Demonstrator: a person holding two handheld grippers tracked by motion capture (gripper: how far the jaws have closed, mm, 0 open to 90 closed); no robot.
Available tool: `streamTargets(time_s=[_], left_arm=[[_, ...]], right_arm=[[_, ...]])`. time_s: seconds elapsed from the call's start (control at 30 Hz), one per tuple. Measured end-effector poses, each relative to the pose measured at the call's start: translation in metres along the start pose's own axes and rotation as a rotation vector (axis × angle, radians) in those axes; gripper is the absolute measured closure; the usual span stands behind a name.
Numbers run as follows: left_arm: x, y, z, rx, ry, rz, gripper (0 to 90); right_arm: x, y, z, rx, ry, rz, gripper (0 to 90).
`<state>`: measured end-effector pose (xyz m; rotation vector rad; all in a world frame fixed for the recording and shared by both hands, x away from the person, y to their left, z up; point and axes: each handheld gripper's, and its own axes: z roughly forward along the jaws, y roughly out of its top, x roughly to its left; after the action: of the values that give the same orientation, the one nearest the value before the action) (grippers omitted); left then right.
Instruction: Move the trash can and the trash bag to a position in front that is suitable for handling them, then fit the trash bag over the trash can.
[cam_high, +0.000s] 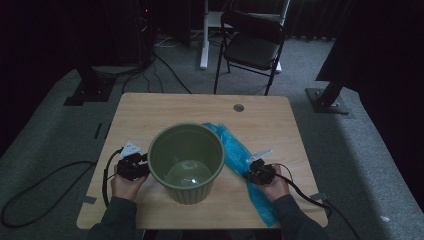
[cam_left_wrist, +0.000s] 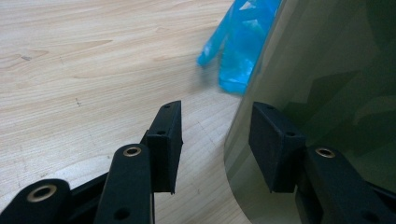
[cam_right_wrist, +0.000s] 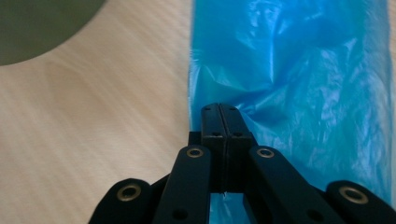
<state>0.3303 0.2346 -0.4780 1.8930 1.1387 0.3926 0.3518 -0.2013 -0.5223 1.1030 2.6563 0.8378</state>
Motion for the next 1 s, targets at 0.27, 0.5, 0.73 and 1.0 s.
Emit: streamTargets(time_s=[0.27, 0.5, 0.73, 1.0], left_arm=[[0.002, 0.0, 0.001, -0.007, -0.007, 0.001, 54.9], [0.002, 0.001, 0.001, -0.009, -0.01, 0.009, 54.9], [0.003, 0.002, 0.003, -0.009, -0.011, 0.008, 54.9], [0.002, 0.001, 0.003, -0.01, -0.01, 0.008, 54.9]], right_arm=[[0.007, 0.0, -0.003, -0.042, 0.067, -0.023, 76.1], [0.008, 0.0, -0.013, -0.117, 0.051, -0.057, 53.4], [0.004, -0.002, -0.017, -0.144, 0.015, -0.079, 54.3], [-0.011, -0.003, -0.027, -0.202, 0.013, -0.03, 55.0]])
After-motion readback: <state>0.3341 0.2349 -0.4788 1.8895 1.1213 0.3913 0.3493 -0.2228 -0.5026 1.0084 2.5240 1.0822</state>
